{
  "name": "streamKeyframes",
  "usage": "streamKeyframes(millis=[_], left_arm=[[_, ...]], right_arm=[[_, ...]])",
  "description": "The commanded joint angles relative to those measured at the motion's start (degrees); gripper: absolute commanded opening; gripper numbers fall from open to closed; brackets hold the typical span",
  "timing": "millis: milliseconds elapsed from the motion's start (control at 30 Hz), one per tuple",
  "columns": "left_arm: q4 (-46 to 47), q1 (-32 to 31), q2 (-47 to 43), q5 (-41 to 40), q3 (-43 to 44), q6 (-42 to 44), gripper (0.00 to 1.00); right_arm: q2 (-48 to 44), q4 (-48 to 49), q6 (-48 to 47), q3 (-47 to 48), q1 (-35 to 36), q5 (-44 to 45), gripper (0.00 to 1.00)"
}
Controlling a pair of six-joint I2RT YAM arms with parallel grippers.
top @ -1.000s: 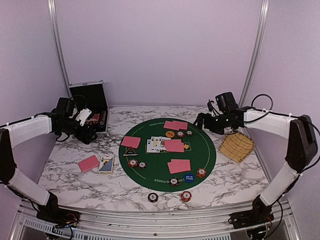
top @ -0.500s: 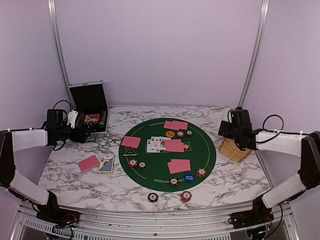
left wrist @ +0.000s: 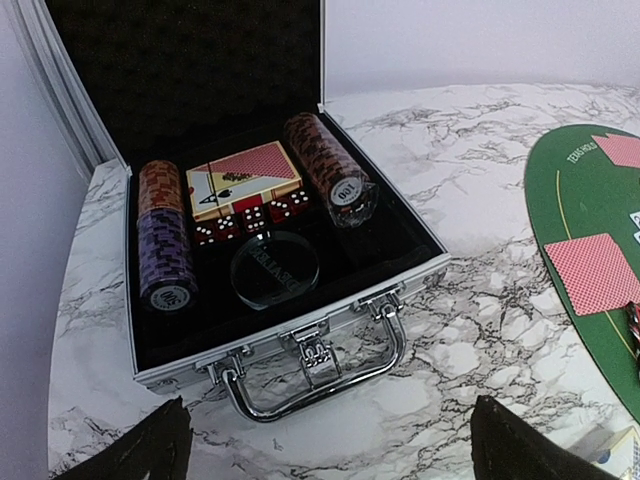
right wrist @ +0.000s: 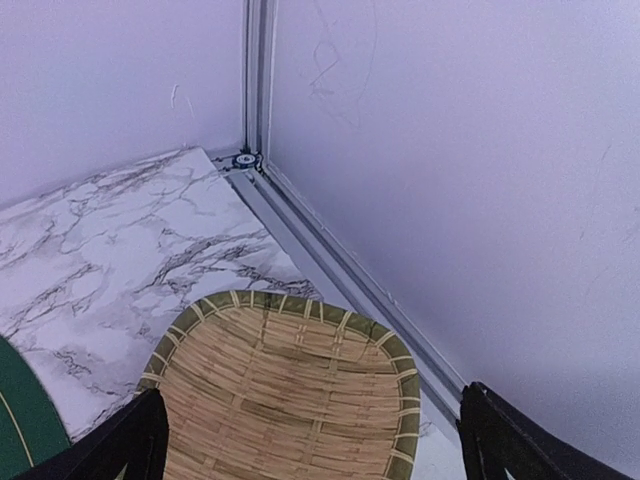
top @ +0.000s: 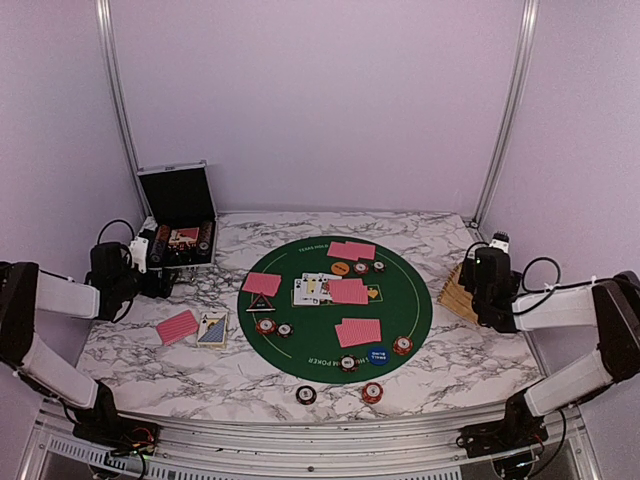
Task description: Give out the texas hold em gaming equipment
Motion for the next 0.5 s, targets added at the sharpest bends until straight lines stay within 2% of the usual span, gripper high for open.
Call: streamKeyframes(millis=[0, 167, 233, 400, 467], left_arm=[[10.8, 0.45, 1.99, -0.91, -1.23, -3.1, 0.99], [15.32, 0.49, 3.52, -1.45, -1.74, -6.35, 0.99], [22.98, 0.51, 4.61, -1.46, -5.0, -6.98, 0.99], [27.27, 0.57, 4.1, -4.26, -7.31, -8.43, 0.99], [32.92, 0.56, 4.23, -5.75, -10.8, -8.67, 0.99]], right_arm=[[-2.55, 18.55, -5.54, -4.52, -2.22, 2.49, 0.99], [-1.41, 36.91, -9.28, -14.46, -3.4, 2.8, 0.99], [0.87, 44.87, -11.33, -17.09, -3.7, 1.89, 0.99], [8.2, 58.16, -17.09, -17.97, -4.87, -4.4, 0.99], [12.04, 63.71, -19.99, -17.78, -5.04, -7.6, 0.99]])
